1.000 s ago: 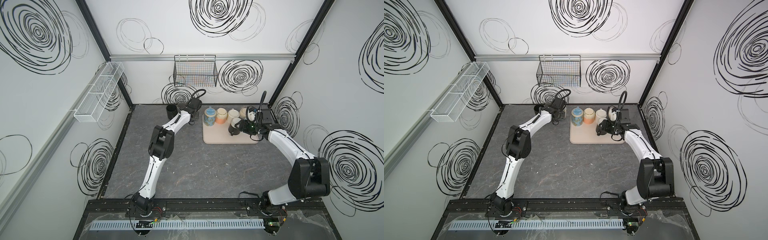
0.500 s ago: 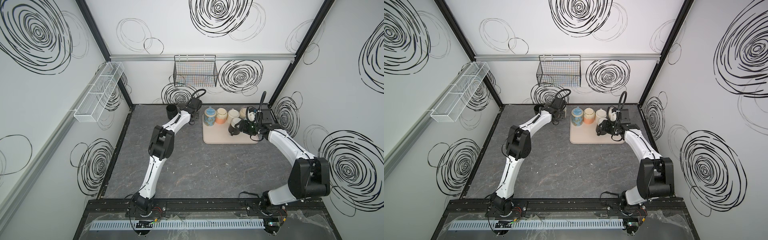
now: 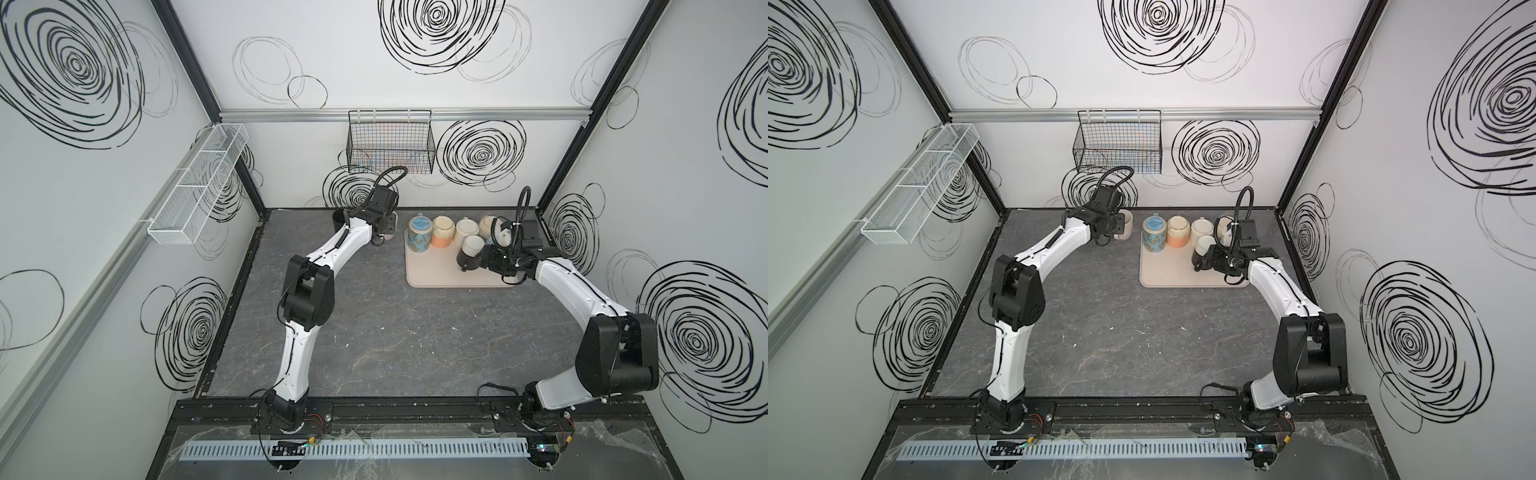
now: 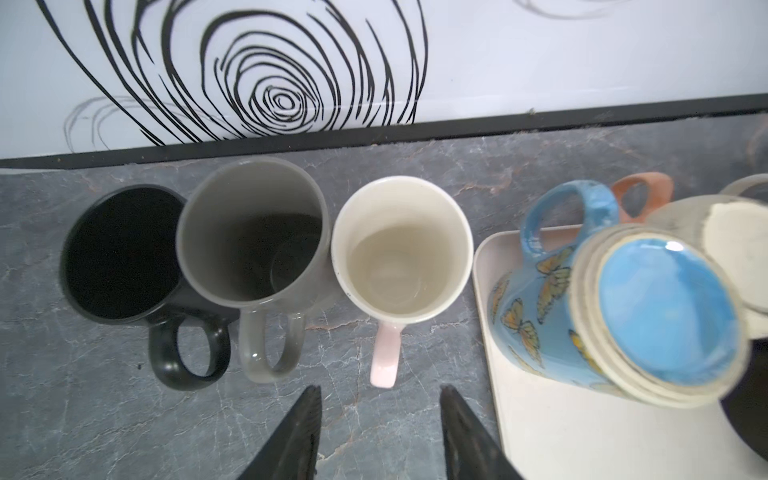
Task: Turn the mug right side up
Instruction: 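Draw the left gripper back while the right gripper moves to the white black-handled mug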
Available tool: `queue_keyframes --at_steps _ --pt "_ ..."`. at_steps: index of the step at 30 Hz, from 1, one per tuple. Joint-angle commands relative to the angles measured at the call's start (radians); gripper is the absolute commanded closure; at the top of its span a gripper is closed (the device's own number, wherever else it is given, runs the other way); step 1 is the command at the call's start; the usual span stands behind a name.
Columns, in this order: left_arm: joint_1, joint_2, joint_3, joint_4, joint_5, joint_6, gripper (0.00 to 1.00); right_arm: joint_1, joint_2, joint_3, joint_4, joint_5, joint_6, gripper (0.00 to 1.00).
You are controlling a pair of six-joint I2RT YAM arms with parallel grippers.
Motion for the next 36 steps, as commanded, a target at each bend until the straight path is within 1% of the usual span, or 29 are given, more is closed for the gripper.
queue_keyframes --at_steps 1,5,7,10,16,21,25,32,36 --pt "0.01 -0.095 -0.082 0.065 0.023 0.001 0.5 0.028 0.028 0.048 -0.068 0.084 0.004 0.43" --pt "0.009 -0.219 -0.251 0.132 0.027 -0.011 0.5 0.078 0.077 0.101 -0.124 0.176 -0.002 0.42" --pt "0.007 -0.294 -0.364 0.184 0.039 -0.026 0.5 0.106 0.115 0.139 -0.16 0.22 0.008 0.41" --pt "-0.005 -0.4 -0.522 0.253 0.05 -0.044 0.5 0.131 0.164 0.175 -0.176 0.25 0.024 0.4" --pt "-0.045 -0.572 -0.787 0.349 0.056 -0.088 0.49 0.177 0.278 0.253 -0.208 0.314 0.069 0.4" --pt "-0.07 -0.669 -0.98 0.424 0.077 -0.134 0.49 0.208 0.35 0.289 -0.201 0.328 0.1 0.4" --pt "-0.073 -0.721 -1.083 0.436 0.087 -0.139 0.49 0.233 0.4 0.329 -0.208 0.357 0.119 0.4" --pt "-0.073 -0.823 -1.202 0.424 0.095 -0.138 0.49 0.242 0.46 0.385 -0.213 0.445 0.14 0.4" --pt "-0.073 -0.883 -1.264 0.433 0.106 -0.141 0.48 0.242 0.504 0.432 -0.25 0.487 0.14 0.41"
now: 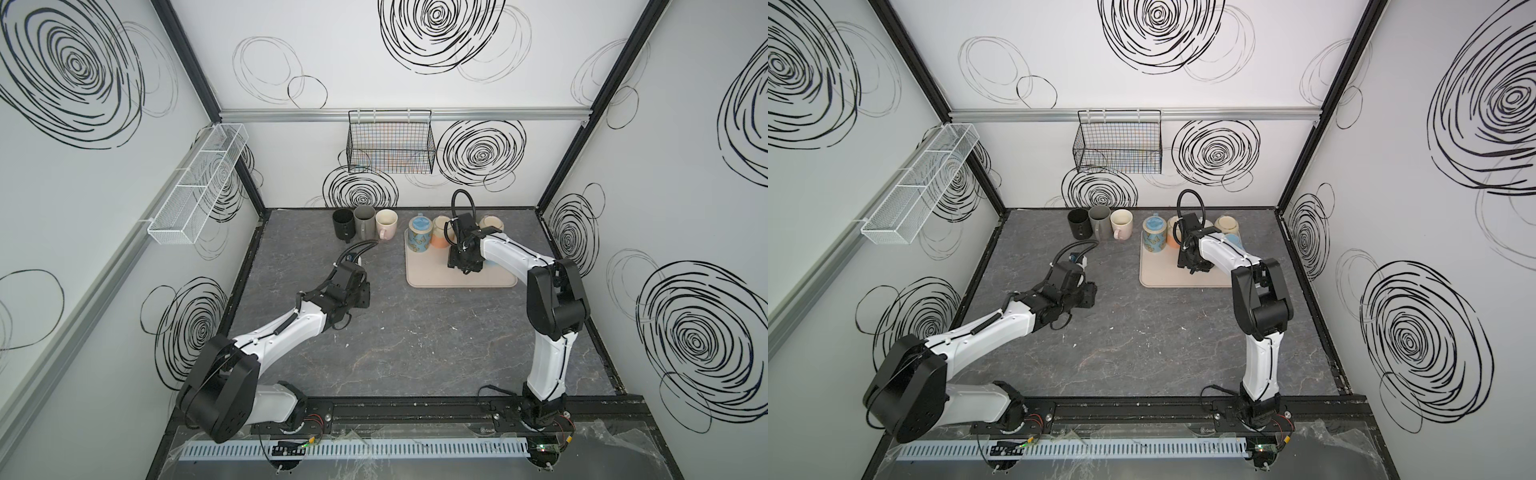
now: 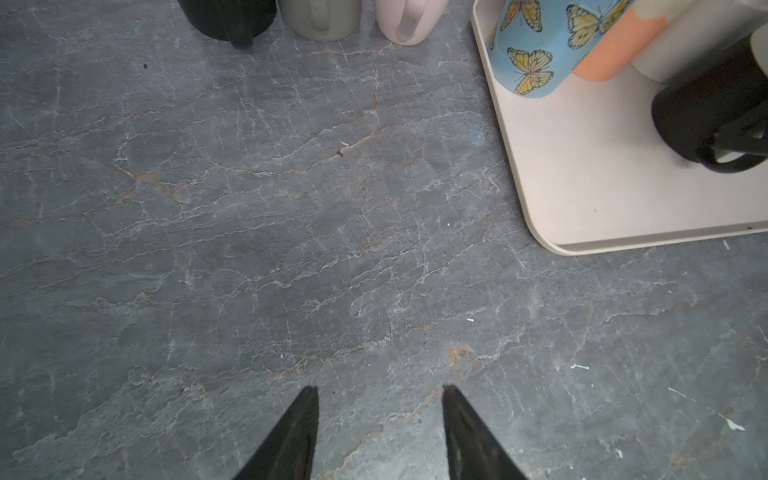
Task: Turn the mug right side up
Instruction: 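Draw the left gripper back while the right gripper moves to the white black-handled mug, then grasp the upside-down white mug with black handle with the right gripper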
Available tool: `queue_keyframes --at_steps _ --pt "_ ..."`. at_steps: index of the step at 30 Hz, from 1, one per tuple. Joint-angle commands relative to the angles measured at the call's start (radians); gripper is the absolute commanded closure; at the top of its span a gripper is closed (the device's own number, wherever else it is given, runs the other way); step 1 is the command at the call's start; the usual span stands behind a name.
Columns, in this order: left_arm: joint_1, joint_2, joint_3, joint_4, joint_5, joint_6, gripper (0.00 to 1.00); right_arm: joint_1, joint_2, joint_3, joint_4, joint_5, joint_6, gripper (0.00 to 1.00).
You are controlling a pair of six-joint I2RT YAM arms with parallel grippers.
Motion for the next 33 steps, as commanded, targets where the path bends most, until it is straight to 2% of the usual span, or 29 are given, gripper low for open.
queue_keyframes --at_steps 1,5,11,21,28,33 --pt "0.0 -0.052 -0.046 0.049 0.016 -0.011 0.48 -0.002 0.038 0.051 -0.06 0.068 0.016 0.41" --pt "0.0 -0.094 -0.083 0.041 0.017 -0.035 0.48 -0.002 0.054 0.068 -0.065 0.087 0.014 0.46" --pt "0.0 -0.121 -0.103 0.036 0.015 -0.03 0.48 -0.003 0.061 0.063 -0.066 0.118 0.002 0.62" --pt "-0.003 -0.077 -0.094 0.078 0.036 -0.04 0.48 0.053 -0.057 -0.093 0.017 0.082 -0.038 0.87" --pt "-0.021 -0.029 -0.073 0.111 0.045 -0.05 0.48 0.144 -0.121 -0.148 0.041 0.043 -0.123 0.9" --pt "-0.039 0.008 -0.073 0.164 0.055 -0.073 0.48 0.236 -0.118 -0.158 0.06 0.063 -0.182 0.87"
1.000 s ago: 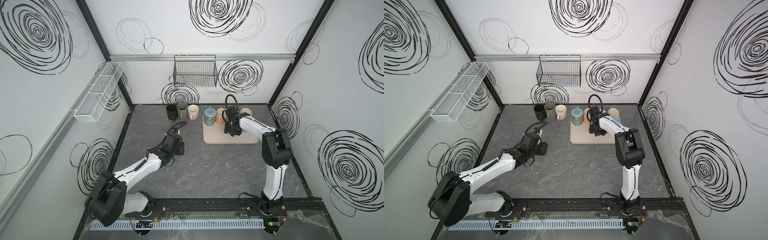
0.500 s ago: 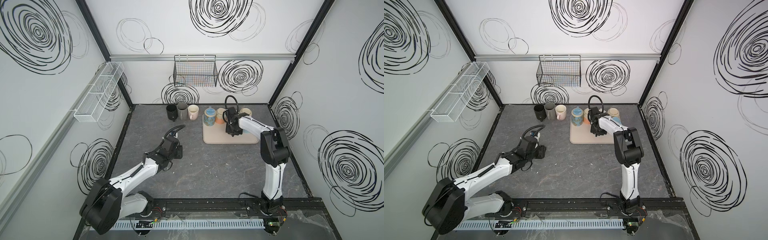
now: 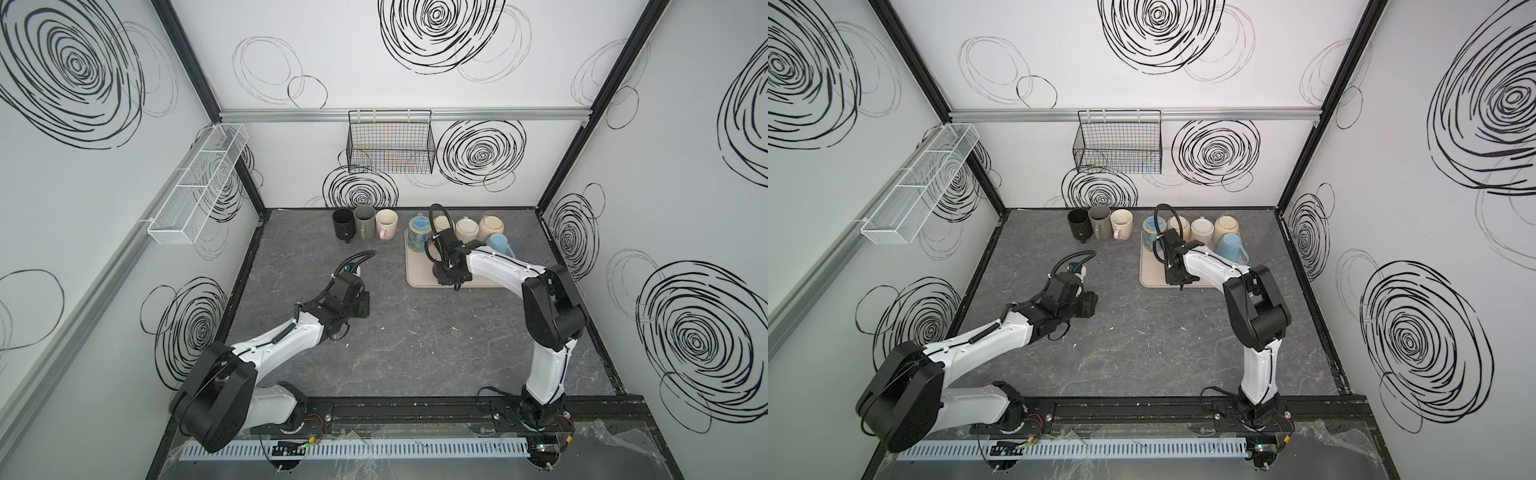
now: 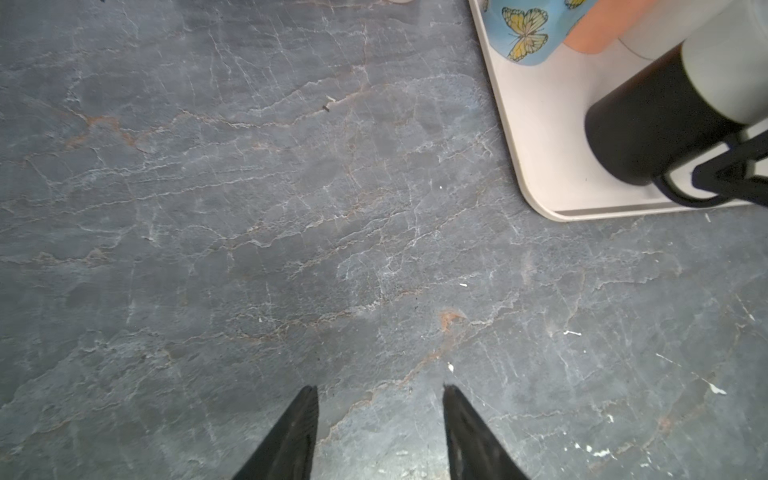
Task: Turn the mug right side up
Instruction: 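Grasp the upside-down white mug with black handle with the right gripper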
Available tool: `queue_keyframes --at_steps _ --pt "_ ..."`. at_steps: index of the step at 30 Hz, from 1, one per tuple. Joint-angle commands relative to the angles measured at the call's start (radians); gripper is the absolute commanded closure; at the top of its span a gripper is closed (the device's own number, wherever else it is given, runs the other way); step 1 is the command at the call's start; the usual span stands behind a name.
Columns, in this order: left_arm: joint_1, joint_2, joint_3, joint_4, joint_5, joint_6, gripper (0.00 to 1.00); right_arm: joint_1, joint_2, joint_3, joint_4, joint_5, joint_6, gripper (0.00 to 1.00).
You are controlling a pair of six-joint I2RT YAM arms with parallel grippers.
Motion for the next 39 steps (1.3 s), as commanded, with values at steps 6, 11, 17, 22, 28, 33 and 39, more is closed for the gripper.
queue_keyframes --at_steps 6,11,17,22,28,33,39 --pt "-0.049 0.081 0.06 0.098 0.02 -0.041 0.48 0.079 0.009 0.047 -0.017 0.056 -0.055 0.75" --pt "-0.064 0.104 0.064 0.112 0.028 -0.048 0.48 0.078 0.003 0.066 0.002 0.031 -0.029 0.62" --pt "-0.08 0.116 0.067 0.133 0.03 -0.058 0.48 0.067 0.027 0.096 0.027 -0.013 -0.013 0.59" --pt "-0.086 0.122 0.086 0.1 0.018 -0.049 0.48 0.065 0.06 0.125 0.005 -0.013 -0.022 0.62" --pt "-0.085 0.127 0.094 0.087 0.019 -0.043 0.48 0.061 0.063 0.126 -0.002 0.008 -0.037 0.77" --pt "-0.086 0.119 0.091 0.099 0.02 -0.052 0.48 0.062 0.049 0.123 0.0 0.053 -0.061 0.96" --pt "-0.088 0.108 0.108 0.075 -0.007 -0.051 0.48 0.061 -0.02 0.08 0.058 0.052 -0.072 1.0"
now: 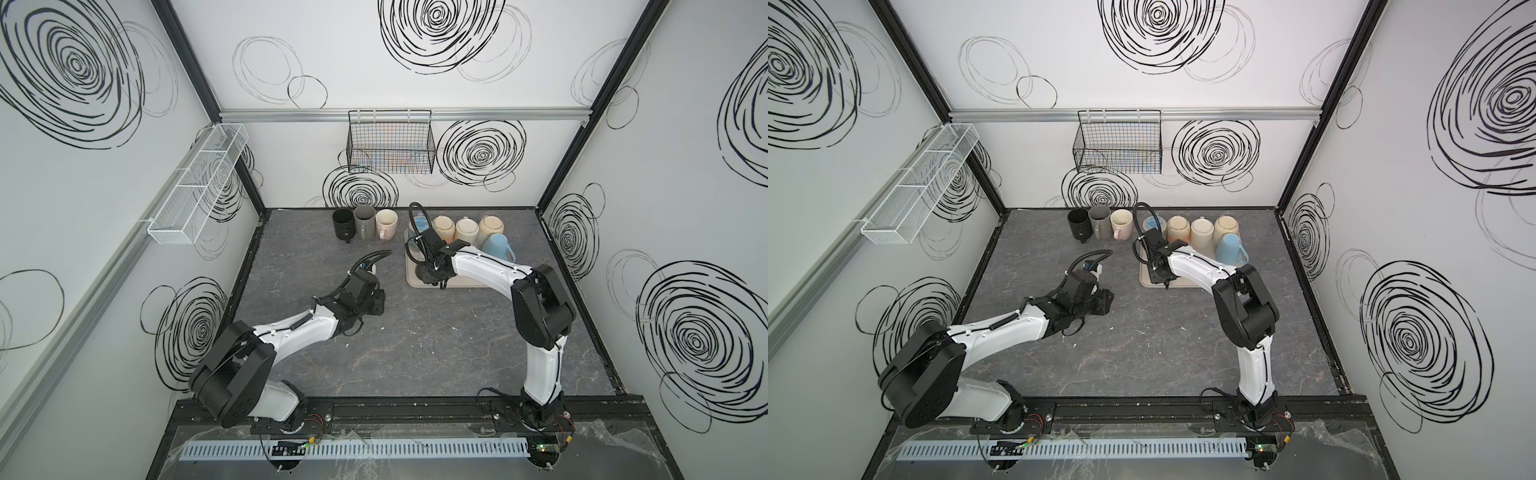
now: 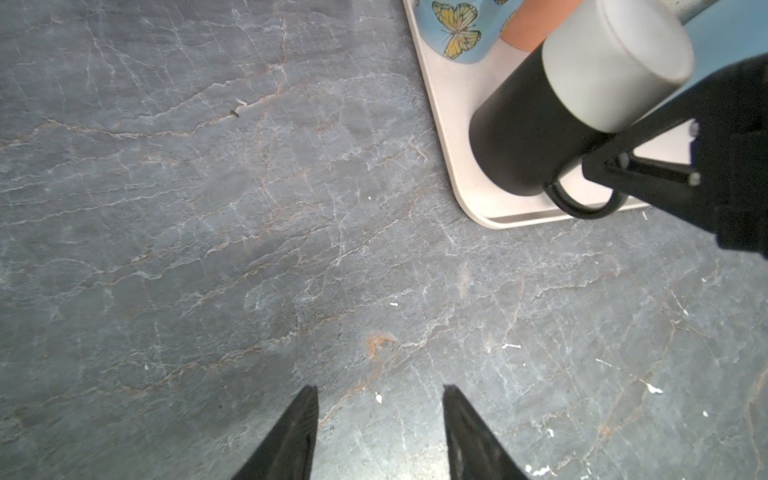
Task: Turn the mug right side up
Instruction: 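Grasp the upside-down white mug with black handle with the right gripper, then raise the white mug toward the left gripper while the left gripper reaches for it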
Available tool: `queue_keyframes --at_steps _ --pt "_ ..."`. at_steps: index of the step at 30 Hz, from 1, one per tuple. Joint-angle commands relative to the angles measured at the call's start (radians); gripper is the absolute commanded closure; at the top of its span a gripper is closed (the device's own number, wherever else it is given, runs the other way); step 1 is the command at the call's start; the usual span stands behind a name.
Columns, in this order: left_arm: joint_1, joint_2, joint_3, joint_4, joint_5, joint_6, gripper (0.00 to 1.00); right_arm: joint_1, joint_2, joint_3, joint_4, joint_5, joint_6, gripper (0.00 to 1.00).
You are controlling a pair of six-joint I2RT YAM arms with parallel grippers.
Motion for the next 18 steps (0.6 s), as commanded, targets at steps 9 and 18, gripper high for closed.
queue_keyframes --at_steps 9,18 --pt "-0.007 -0.076 0.019 0.013 -0.074 0.01 0.47 -0.059 -0.261 -0.192 0.261 -0.13 0.029 1.0" --pt "0.021 -0.223 -0.089 0.196 -0.023 -0.026 0.45 -0.183 -0.505 -0.43 0.576 -0.416 0.129 1.0"
